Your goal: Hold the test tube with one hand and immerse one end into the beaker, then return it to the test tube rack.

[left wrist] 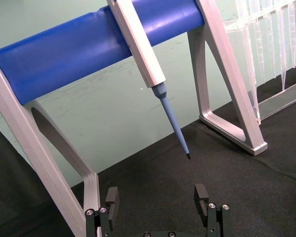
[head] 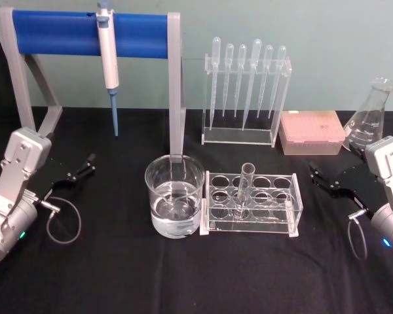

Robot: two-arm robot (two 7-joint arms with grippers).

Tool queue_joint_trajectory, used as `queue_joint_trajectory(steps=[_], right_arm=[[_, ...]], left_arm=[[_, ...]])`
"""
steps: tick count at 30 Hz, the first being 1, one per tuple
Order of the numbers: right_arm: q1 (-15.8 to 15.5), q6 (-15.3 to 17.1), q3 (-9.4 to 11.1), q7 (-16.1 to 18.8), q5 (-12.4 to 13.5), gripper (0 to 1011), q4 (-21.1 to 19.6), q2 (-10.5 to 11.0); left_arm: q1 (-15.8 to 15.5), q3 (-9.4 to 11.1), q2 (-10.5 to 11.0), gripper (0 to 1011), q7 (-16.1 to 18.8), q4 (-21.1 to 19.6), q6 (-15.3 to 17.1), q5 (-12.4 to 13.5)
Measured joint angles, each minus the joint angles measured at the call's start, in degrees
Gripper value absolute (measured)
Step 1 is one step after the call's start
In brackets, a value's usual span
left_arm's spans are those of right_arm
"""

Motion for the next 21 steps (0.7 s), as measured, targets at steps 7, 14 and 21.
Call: queue_joint_trajectory(steps=[7,14,21], right_arm=[[0.0,0.0,0.0,0.0,0.0,1003,0.0,0.0],[0.0,0.0,0.0,0.0,0.0,1003,0.0,0.0],[0.0,0.0,0.0,0.0,0.0,1003,0.0,0.0]], left_arm=[[0.0,0.0,0.0,1000,0.0,0.0,0.0,0.0],[0.0,0.0,0.0,1000,0.0,0.0,0.0,0.0],[0.0,0.0,0.0,1000,0.0,0.0,0.0,0.0]])
